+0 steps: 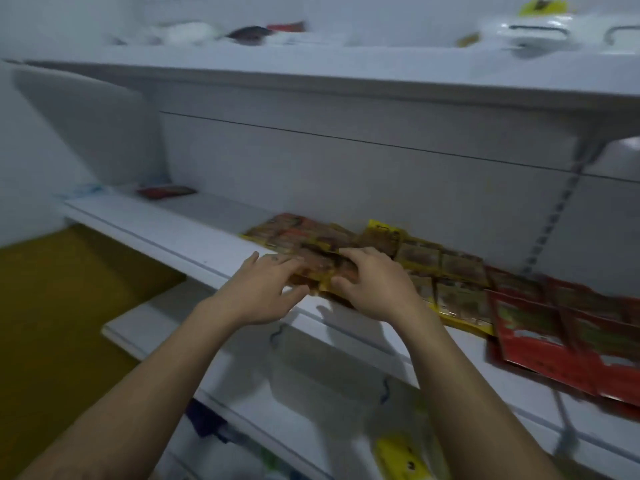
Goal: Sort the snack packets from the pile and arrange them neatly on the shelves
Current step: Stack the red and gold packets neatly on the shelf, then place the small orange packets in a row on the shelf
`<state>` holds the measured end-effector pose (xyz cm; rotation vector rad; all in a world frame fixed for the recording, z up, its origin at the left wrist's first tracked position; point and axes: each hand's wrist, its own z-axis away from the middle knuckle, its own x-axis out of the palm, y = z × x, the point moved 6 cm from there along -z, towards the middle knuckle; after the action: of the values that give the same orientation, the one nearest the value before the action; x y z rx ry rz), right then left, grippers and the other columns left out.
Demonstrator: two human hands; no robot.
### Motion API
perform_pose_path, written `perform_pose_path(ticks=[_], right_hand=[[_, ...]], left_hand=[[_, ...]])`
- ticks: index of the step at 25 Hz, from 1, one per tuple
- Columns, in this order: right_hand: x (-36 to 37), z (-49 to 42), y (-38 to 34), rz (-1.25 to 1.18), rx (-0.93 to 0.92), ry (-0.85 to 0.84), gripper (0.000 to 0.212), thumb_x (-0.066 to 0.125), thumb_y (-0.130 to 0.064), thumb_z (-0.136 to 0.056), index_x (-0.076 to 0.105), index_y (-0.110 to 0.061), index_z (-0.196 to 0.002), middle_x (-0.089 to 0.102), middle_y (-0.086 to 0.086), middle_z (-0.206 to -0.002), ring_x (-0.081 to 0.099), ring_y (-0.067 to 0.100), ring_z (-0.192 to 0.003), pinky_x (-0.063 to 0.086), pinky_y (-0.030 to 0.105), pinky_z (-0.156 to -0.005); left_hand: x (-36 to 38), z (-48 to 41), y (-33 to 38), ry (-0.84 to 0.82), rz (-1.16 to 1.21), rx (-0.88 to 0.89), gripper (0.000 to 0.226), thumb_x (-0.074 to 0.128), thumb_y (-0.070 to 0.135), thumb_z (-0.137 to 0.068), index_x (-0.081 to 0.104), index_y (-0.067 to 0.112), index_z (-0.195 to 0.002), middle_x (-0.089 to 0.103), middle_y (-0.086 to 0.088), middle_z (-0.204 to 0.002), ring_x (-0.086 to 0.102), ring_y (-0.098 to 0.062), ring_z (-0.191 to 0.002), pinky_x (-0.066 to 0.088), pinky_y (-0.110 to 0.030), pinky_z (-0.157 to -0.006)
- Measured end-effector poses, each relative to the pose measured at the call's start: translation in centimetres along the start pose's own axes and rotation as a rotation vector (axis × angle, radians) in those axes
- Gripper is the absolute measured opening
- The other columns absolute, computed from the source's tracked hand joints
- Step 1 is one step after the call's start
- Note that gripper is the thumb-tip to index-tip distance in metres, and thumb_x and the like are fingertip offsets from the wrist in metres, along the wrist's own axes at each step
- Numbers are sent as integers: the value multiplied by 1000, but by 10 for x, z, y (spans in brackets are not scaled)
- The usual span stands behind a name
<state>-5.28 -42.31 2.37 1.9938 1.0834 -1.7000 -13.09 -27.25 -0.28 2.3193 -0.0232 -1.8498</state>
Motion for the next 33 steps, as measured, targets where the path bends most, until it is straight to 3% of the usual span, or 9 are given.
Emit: perform_pose_path(ticks=[5, 12, 17, 21, 24, 26, 27, 29, 33], right_hand=[[43, -51, -72, 5, -11, -77, 48, 54, -48, -92, 52, -29, -136, 55, 3, -132, 52, 26, -118, 43, 43, -98], [71, -151, -79, 104, 52, -191, 28, 62, -42, -86, 68, -21, -103, 69, -2, -103, 61, 20, -90, 53, 35, -80], [100, -244, -58, 195, 78, -308, 60, 66, -56, -80, 56, -23, -130, 60, 2, -128, 58, 25, -111, 47, 34, -93], [113, -262, -59, 260, 81, -569, 88, 75, -59, -73, 43, -17, -143, 50, 5, -142, 50, 25, -126, 42, 36, -101], [109, -268, -66, 317, 168, -636, 45, 67, -35, -90, 54, 5, -104, 59, 18, -109, 52, 18, -102, 40, 22, -66], [124, -272, -54, 353, 185, -633, 32, 64, -27, -92, 54, 3, -89, 58, 15, -95, 55, 20, -102, 47, 25, -69], [131, -270, -52, 332, 168, -615, 37, 67, -32, -88, 59, 1, -103, 62, 13, -104, 59, 23, -107, 53, 32, -79], [144, -272, -60, 255, 126, -626, 65, 72, -48, -70, 58, -13, -123, 65, 6, -108, 65, 26, -98, 57, 43, -80], [151, -274, -64, 190, 81, -541, 90, 75, -49, -66, 32, -32, -143, 49, -1, -125, 52, 19, -112, 49, 38, -93]], left_hand=[[-16, 16, -93, 2, 20, -105, 52, 44, 47, -99, 38, 30, -147, 40, 3, -153, 39, -21, -136, 34, -40, -111], [-2, -52, -156, -64, 39, -42, 49, 49, 39, -99, 39, 32, -146, 45, 0, -148, 42, -22, -133, 40, -40, -105], [12, -147, -196, -147, 32, 68, 48, 61, 30, -92, 51, 23, -138, 52, -4, -139, 49, -25, -125, 45, -40, -100], [38, -195, -213, -411, -48, 171, 68, 64, 41, -89, 35, 28, -149, 37, 2, -152, 40, -22, -135, 36, -30, -108], [46, -215, -228, -478, -82, 166, 64, 66, 56, -83, 42, 36, -139, 55, 4, -128, 53, -20, -107, 46, -29, -88], [45, -216, -229, -438, -123, 251, 60, 68, 66, -73, 50, 42, -125, 54, 10, -104, 50, -15, -97, 43, -26, -80], [44, -217, -232, -413, -131, 294, 63, 68, 70, -69, 49, 45, -123, 50, 12, -104, 49, -15, -102, 43, -27, -82], [41, -216, -239, -401, -42, 359, 68, 71, 69, -67, 43, 50, -126, 44, 16, -112, 47, -12, -111, 42, -25, -88], [37, -215, -248, -424, 168, 430, 71, 76, 63, -62, 33, 62, -118, 44, 22, -118, 51, -7, -105, 42, -17, -81]])
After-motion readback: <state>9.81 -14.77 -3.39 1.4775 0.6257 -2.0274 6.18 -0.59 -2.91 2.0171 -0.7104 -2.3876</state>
